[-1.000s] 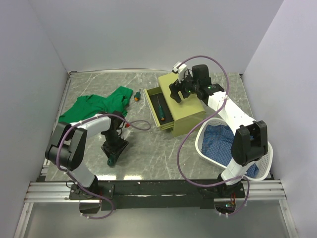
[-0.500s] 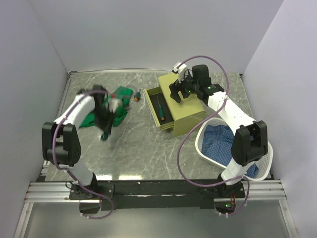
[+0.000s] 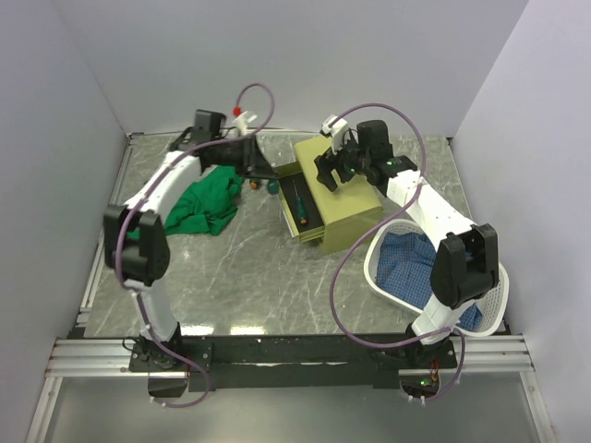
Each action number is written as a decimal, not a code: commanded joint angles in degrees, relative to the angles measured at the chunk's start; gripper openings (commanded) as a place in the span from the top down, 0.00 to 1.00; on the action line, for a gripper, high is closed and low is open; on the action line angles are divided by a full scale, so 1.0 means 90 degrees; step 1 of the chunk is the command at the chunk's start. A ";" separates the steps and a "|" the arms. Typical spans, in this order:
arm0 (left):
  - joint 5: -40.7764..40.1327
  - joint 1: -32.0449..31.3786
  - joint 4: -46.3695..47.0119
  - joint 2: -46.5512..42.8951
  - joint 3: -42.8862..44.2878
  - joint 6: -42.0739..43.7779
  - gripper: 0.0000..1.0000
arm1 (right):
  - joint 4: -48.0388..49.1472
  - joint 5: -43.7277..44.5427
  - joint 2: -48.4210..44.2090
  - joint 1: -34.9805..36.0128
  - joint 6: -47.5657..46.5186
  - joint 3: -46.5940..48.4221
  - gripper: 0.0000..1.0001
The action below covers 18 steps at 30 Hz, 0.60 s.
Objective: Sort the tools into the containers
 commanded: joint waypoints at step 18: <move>0.0906 -0.0727 0.2016 0.1186 0.0003 -0.2374 0.48 | -0.1616 0.0752 0.0544 0.0086 -0.0193 -0.0417 0.11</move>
